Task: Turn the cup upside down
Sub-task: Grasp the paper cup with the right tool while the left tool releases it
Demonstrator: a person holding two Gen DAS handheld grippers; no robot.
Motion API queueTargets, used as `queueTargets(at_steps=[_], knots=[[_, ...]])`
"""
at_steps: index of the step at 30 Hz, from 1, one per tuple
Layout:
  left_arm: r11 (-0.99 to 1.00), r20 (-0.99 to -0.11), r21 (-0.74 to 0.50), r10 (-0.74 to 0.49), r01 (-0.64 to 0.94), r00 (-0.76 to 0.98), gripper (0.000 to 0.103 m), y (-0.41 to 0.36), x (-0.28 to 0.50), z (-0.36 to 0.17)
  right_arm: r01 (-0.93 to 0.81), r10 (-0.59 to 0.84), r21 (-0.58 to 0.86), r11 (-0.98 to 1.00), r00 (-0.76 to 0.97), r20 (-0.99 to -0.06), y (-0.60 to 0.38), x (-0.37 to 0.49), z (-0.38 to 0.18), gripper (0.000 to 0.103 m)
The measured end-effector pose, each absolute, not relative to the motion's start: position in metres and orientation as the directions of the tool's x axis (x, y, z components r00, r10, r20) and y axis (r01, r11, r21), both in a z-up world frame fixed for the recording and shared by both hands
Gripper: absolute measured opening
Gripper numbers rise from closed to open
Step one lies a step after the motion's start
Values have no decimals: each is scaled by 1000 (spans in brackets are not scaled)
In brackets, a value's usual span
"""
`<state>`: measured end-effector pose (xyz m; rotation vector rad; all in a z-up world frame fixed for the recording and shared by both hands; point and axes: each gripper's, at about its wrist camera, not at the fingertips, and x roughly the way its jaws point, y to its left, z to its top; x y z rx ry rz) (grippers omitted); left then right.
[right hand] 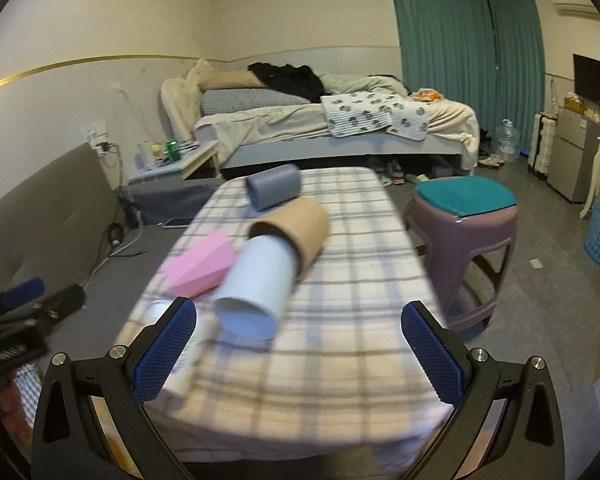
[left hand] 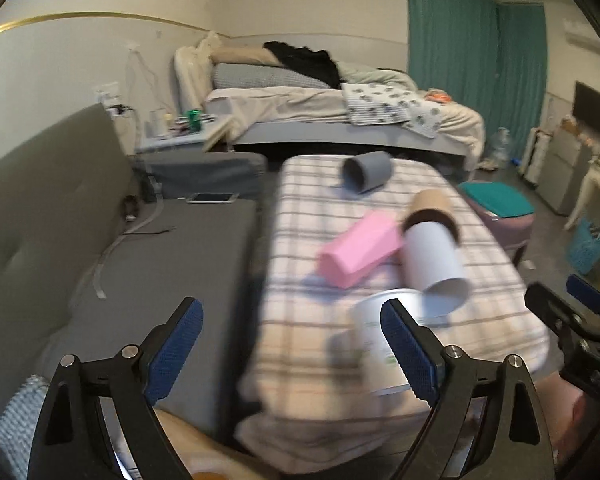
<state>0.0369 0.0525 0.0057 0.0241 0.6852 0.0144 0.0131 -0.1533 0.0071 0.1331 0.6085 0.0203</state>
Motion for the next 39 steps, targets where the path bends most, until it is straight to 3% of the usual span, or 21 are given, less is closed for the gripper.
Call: queueTargets(at_steps=[7,14,23,27,39], knots=[[987,-609,36,145,-155,780,93,91,41,1,-89,147,123,988,773,-618,-90,18,-13,103],[987,-614,14,133,-158,778,93,100,45,-12,-114,163,117,987,699,-696,-47,31,-54,102],[987,-648,19,135,-161,750,93,101,52,-25,-123,218,181,976,622,-752,-41,45,-86,80],[987,-654,8,126,-160,746,93,102,53,-26,-137,242,200,970,599,-763,-41,47,-91,61],[989,-667,4,112,-147,736,93,96,53,-28,-204,265,173,964,646,-715,-39,39,-64,57]])
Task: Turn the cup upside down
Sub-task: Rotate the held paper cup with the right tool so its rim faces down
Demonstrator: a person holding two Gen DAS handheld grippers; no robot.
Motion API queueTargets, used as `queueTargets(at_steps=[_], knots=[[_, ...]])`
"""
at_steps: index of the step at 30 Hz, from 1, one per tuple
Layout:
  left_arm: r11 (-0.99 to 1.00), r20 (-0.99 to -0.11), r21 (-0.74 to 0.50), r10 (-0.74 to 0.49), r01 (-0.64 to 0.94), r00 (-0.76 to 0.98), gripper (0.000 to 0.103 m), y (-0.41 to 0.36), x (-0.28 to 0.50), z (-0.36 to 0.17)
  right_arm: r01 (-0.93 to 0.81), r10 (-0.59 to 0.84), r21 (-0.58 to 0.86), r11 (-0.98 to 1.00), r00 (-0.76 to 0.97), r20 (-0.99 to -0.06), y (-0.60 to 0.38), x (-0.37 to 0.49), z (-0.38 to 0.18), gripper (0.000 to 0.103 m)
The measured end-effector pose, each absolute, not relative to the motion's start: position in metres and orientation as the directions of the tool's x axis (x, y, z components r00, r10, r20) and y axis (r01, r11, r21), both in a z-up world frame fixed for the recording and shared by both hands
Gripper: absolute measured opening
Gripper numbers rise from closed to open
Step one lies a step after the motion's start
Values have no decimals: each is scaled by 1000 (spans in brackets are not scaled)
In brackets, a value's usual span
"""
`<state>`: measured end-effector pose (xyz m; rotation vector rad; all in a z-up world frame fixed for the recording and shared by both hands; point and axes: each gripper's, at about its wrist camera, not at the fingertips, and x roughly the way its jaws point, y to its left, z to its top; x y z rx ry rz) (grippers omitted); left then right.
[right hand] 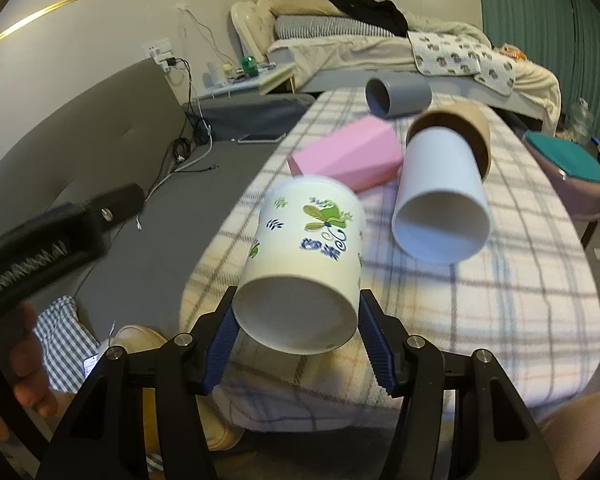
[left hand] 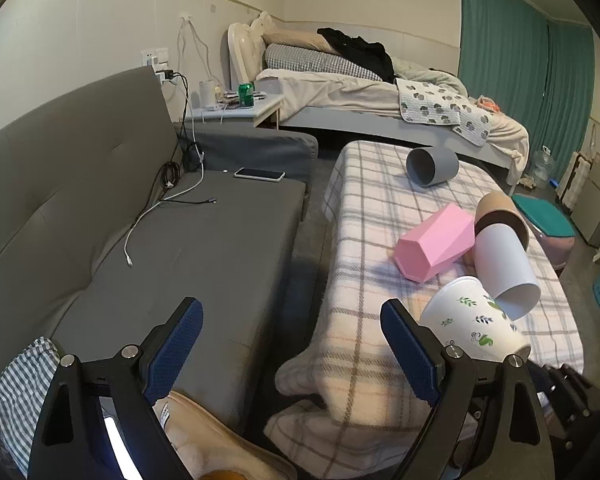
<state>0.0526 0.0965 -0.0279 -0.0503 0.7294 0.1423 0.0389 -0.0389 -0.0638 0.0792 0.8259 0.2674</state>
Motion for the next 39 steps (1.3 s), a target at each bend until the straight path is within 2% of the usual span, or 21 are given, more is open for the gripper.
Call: queueTargets(at_steps=[14,27,31,39], knots=[[990,-685,13,110,-139,720,93,94,55,-34,-241,262,127,962,687,-677,-41,51,-37,57],[988,-704,-3,106,-153,702,93,100,58,-39,-232,255,128,964,688,-679,-46,74,-31,57],[988,-704,-5,106,-155,702,93,100,58,-39,-244,272,143,959,659,-701,-47,71,-25,57],[987,-704,-28,92,-157,705,93,98,61,-33,-281,264,131,951,512,-817,-43,71,-23,57]])
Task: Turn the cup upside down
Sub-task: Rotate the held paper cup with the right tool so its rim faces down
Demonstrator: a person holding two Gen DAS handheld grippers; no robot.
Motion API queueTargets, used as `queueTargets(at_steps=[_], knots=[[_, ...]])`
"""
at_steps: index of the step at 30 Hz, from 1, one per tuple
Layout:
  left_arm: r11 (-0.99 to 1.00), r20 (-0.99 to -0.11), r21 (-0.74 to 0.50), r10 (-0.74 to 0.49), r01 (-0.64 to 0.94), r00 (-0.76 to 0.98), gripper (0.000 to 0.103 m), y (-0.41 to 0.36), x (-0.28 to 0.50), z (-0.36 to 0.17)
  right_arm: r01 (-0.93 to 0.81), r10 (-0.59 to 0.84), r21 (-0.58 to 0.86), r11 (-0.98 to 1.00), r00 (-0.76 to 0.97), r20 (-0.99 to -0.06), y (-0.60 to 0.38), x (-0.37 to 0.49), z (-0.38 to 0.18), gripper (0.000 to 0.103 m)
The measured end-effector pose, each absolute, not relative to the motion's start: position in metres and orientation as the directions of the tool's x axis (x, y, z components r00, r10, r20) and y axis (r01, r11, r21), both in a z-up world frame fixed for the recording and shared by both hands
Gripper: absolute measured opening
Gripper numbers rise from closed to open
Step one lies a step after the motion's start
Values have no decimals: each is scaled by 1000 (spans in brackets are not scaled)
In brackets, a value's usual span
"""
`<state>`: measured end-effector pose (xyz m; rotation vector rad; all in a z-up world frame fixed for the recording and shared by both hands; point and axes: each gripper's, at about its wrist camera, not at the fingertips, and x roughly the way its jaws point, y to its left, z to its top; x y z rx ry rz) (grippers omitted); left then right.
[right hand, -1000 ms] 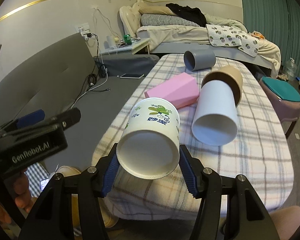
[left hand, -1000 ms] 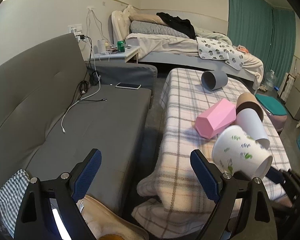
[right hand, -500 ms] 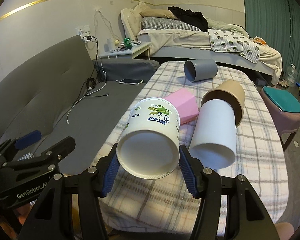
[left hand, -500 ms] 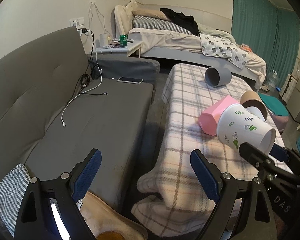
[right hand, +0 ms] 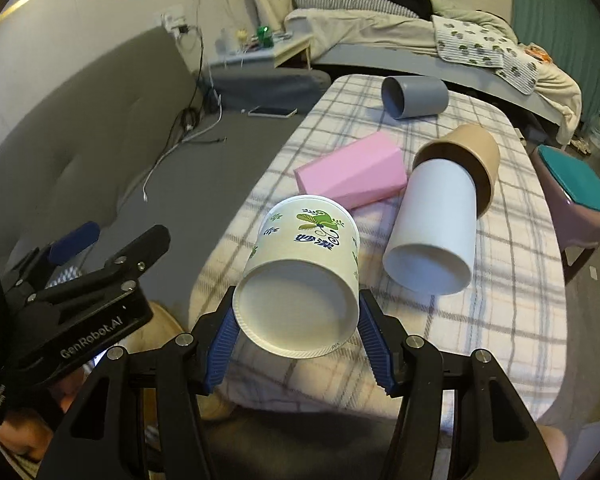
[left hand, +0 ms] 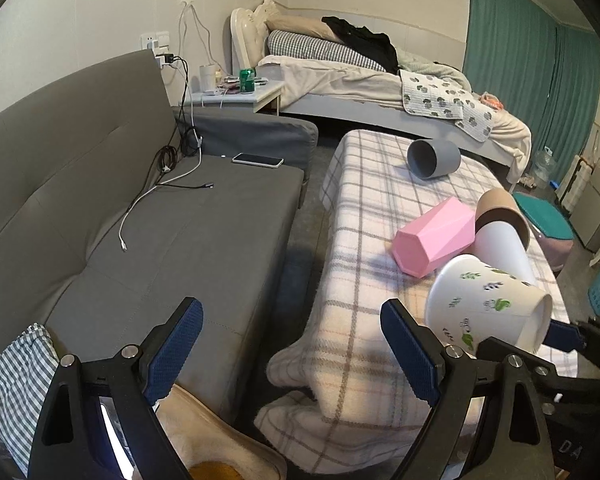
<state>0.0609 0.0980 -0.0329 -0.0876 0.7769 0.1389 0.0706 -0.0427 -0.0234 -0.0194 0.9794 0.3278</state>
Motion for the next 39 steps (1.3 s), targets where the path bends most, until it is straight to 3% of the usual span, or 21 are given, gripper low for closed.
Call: queueTargets(at_steps=[7,28,30,33,34,36,39], knots=[[979,-710,-30,121,-202,694,93,108,63,-34,-299,185,53,953,432,-883,-23,99,-26,57],[953,-736,-80,141,-291,662,93,139,70,-40,-257,154,81,963,280,-948,-17,150,-40,57],[954,-736,-80,139,-289,663,93,138,70,-39,-230,148,80,970,294,-944,-21,155,-40,70],[955,-735,-75,141,-286,663,93,137,71,-40,-204,169,105,973,327,-930,-27,160,-37,71],[956,-736,-73,140,-283,662,93,136,71,-40,-204,181,115,972,346,-921,-30,160,-34,71],[957,-740,-69,140,-281,658,93,135,72,-41,-219,172,96,971,361,-916,-29,159,-31,52],[957,-742,-64,143,-282,654,93,135,72,-42,-256,160,67,964,361,-919,-25,153,-30,51]])
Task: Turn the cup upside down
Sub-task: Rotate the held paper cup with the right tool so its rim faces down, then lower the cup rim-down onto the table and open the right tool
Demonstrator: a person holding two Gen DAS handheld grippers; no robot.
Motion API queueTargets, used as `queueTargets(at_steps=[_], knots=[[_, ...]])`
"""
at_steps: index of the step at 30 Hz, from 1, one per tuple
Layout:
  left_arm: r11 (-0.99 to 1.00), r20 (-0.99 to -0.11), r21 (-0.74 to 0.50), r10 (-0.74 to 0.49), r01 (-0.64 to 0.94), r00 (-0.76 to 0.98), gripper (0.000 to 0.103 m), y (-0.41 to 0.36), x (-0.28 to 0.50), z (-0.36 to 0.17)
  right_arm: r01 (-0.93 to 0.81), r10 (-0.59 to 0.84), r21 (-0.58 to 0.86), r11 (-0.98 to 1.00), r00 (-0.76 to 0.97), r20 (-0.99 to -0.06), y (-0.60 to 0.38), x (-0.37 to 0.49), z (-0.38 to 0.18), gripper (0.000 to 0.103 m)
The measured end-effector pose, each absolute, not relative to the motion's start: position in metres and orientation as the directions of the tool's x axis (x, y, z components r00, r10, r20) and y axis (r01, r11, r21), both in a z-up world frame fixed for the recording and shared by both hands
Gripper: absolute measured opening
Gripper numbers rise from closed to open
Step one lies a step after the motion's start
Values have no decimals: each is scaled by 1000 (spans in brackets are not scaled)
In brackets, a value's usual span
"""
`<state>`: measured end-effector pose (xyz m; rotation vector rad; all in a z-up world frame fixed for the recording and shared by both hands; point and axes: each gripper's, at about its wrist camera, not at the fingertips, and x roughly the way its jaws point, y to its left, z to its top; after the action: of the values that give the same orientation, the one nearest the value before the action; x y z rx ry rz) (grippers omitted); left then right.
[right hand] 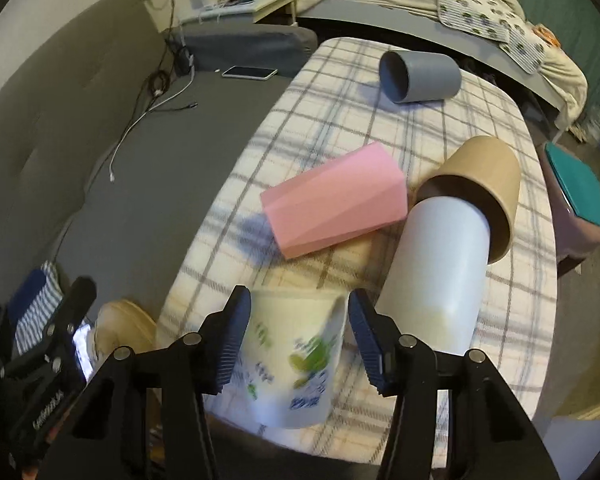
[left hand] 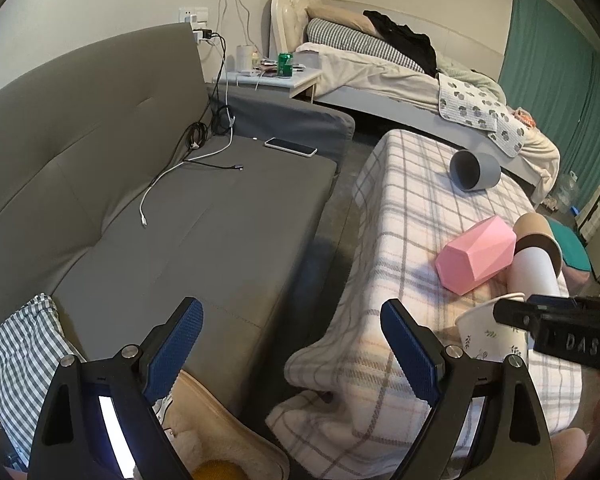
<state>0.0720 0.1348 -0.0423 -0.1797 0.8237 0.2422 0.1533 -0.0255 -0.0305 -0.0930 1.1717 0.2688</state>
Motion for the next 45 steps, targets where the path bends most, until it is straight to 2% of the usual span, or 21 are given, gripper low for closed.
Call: queueTargets(at_steps=[4,6,10,14,16,18,19,20,26,37,43,45], knots=[[957,-740,-58,150,-284,655,93,134,71,-42,-267,183,69,961,429,-885,-29,135,-26,54],[955,-742,-65,147,-289,654,93,135,71,-42,-252,167,42,967,496,-852,-33,117,-19,66],[958,-742,-59,147,-282,654,93,133,70,-41,-212,119,6,977,527,-842,-40,92,-33,66],[961,-738,-54,143,-270,659,93,130,70,-41,-191,168,87,978,468,-868,-46,85,-61,66],[964,-738,-48,143,-263,659,93,128,70,-41,-207,183,98,973,446,-876,-43,85,-70,61],[965,-737,-43,145,-260,661,93,127,70,-41,-216,205,116,970,455,-867,-42,84,-68,60],[965,-737,-42,145,-259,660,93,127,70,-41,-226,209,112,968,468,-858,-42,83,-64,53],[965,-738,-43,144,-260,660,93,127,70,-42,-238,210,104,966,480,-852,-41,83,-59,30],[964,-742,-58,132,-260,657,93,127,71,-43,-301,194,44,953,492,-849,-39,88,-34,29],[965,-747,-47,137,-257,651,93,125,72,-46,-303,254,100,948,527,-811,-37,104,-28,29],[966,-747,-46,137,-256,650,93,124,71,-46,-335,263,78,939,553,-790,-31,119,-7,15],[965,-748,-50,135,-257,650,93,124,71,-46,-360,255,47,932,557,-790,-26,125,0,6]])
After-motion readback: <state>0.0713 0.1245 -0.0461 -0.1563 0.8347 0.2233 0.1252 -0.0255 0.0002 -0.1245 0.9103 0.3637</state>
